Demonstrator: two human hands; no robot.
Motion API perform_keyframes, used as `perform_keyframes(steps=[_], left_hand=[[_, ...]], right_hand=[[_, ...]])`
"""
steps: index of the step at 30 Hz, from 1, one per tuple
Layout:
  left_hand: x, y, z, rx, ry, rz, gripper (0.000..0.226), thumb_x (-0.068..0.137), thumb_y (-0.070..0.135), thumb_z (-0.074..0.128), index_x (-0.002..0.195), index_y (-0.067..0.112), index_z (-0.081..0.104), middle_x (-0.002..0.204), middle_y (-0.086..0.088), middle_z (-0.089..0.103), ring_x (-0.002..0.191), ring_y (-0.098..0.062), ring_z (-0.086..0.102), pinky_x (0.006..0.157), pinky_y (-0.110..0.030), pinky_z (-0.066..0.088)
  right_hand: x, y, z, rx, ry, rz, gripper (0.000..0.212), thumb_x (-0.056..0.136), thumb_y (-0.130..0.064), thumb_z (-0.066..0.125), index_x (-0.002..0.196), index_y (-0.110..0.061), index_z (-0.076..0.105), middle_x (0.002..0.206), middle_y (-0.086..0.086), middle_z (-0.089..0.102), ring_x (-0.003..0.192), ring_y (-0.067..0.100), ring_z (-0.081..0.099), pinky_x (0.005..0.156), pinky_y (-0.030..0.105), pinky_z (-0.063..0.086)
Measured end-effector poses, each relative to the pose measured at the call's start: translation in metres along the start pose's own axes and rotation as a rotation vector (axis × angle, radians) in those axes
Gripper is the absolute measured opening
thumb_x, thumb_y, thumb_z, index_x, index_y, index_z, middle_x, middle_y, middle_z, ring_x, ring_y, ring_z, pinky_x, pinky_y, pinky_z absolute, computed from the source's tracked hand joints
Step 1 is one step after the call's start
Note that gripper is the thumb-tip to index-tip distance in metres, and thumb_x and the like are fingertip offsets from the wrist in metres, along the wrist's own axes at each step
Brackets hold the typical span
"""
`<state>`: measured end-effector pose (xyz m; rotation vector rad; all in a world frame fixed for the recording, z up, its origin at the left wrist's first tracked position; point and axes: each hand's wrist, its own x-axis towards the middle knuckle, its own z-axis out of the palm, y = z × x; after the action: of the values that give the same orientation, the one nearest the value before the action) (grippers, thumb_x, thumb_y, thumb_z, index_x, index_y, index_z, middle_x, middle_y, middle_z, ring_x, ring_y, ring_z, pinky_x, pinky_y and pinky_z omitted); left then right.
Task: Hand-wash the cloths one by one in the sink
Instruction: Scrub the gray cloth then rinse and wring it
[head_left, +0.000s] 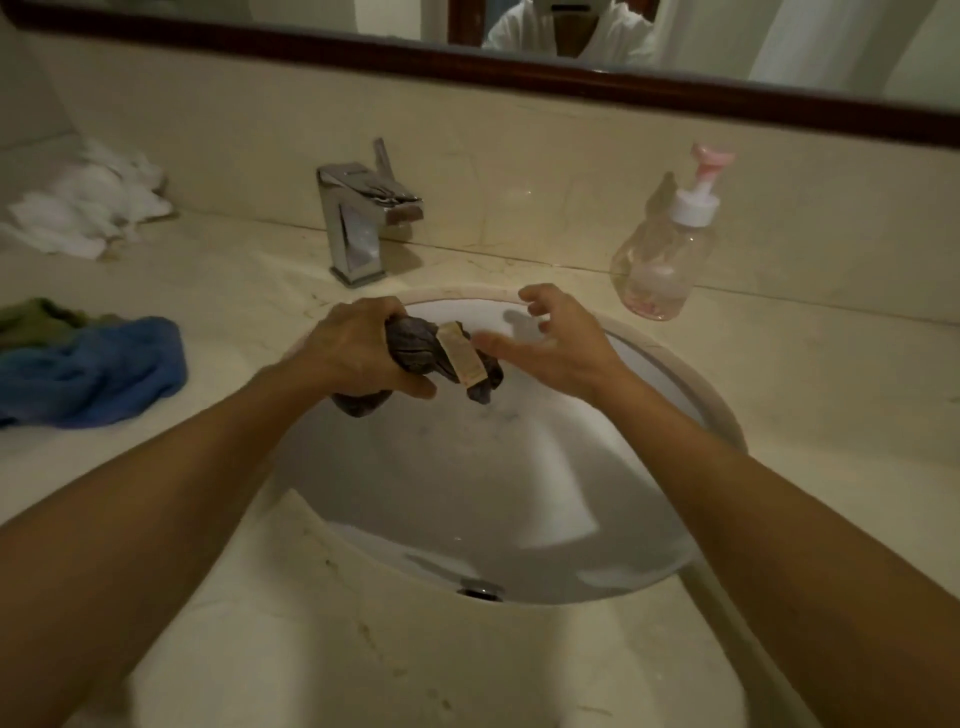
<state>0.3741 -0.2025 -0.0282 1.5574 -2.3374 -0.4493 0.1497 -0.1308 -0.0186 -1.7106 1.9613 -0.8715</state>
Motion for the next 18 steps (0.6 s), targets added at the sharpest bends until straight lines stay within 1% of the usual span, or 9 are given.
perform_keyframes(steps=[4,6,8,10,12,14,15,16,18], left_hand=[[0.002,-0.016,-0.03,0.027,0.002,0.051,0.069,0.047,0.053,0.095,0.104,0.027,0.066,0.094,0.003,0.067,0.085,-0.017,0.061,0.077,-0.029,0.047],[0.007,-0.023,-0.046,0.06,-0.009,0.085,0.066,0.049,0.05,0.096,0.103,0.026,0.066,0.093,0.004,0.067,0.083,-0.016,0.059,0.075,-0.028,0.044],[0.014,-0.032,-0.061,0.091,-0.024,0.102,0.065,0.05,0.049,0.096,0.103,0.026,0.067,0.094,0.005,0.068,0.083,-0.017,0.06,0.076,-0.03,0.046],[0.022,-0.043,-0.074,0.097,-0.036,0.103,0.063,0.052,0.045,0.097,0.104,0.026,0.068,0.094,0.005,0.068,0.085,-0.018,0.061,0.08,-0.033,0.05],[0.03,-0.053,-0.085,0.086,-0.04,0.104,0.057,0.053,0.04,0.097,0.1,0.026,0.068,0.091,0.007,0.067,0.085,-0.017,0.061,0.079,-0.034,0.05],[0.039,-0.062,-0.093,0.068,-0.037,0.115,0.054,0.054,0.037,0.097,0.097,0.027,0.067,0.088,0.01,0.065,0.081,-0.014,0.059,0.073,-0.03,0.046],[0.044,-0.066,-0.096,0.053,-0.034,0.124,0.053,0.054,0.036,0.097,0.096,0.028,0.066,0.087,0.011,0.064,0.079,-0.011,0.058,0.07,-0.026,0.044],[0.049,-0.07,-0.099,0.035,-0.027,0.136,0.052,0.054,0.035,0.097,0.094,0.03,0.065,0.085,0.013,0.064,0.077,-0.007,0.057,0.067,-0.021,0.041],[0.059,-0.075,-0.104,0.01,-0.015,0.165,0.05,0.056,0.032,0.097,0.093,0.031,0.064,0.083,0.016,0.062,0.075,0.0,0.056,0.064,-0.015,0.038]], right_hand=[[0.029,-0.042,-0.013,0.038,0.02,-0.076,0.09,0.079,-0.068,0.075,0.148,-0.019,0.047,0.145,0.006,0.053,0.126,0.021,0.055,0.102,0.04,0.051],[0.046,-0.064,-0.018,0.047,0.022,-0.123,0.089,0.08,-0.071,0.071,0.149,-0.019,0.046,0.146,0.006,0.052,0.126,0.021,0.055,0.101,0.038,0.051],[0.066,-0.085,-0.022,0.039,0.002,-0.158,0.09,0.081,-0.074,0.069,0.149,-0.02,0.045,0.147,0.006,0.051,0.126,0.02,0.054,0.099,0.035,0.048],[0.086,-0.104,-0.022,0.024,-0.031,-0.18,0.085,0.085,-0.069,0.068,0.15,-0.021,0.044,0.148,0.006,0.05,0.129,0.02,0.052,0.097,0.033,0.046],[0.106,-0.12,-0.02,0.014,-0.055,-0.215,0.078,0.09,-0.062,0.068,0.151,-0.02,0.043,0.15,0.005,0.048,0.132,0.02,0.05,0.096,0.03,0.043],[0.126,-0.135,-0.016,0.0,-0.085,-0.249,0.076,0.092,-0.057,0.069,0.152,-0.019,0.042,0.15,0.004,0.048,0.133,0.02,0.049,0.096,0.03,0.044],[0.135,-0.141,-0.014,-0.013,-0.107,-0.257,0.076,0.092,-0.056,0.069,0.153,-0.019,0.042,0.151,0.006,0.047,0.134,0.021,0.049,0.099,0.031,0.045],[0.145,-0.146,-0.011,-0.038,-0.131,-0.263,0.078,0.091,-0.058,0.069,0.153,-0.019,0.042,0.152,0.007,0.047,0.135,0.023,0.049,0.104,0.035,0.046],[0.163,-0.151,-0.005,-0.137,-0.185,-0.274,0.084,0.088,-0.063,0.069,0.155,-0.021,0.04,0.156,0.008,0.044,0.14,0.026,0.046,0.113,0.042,0.043]])
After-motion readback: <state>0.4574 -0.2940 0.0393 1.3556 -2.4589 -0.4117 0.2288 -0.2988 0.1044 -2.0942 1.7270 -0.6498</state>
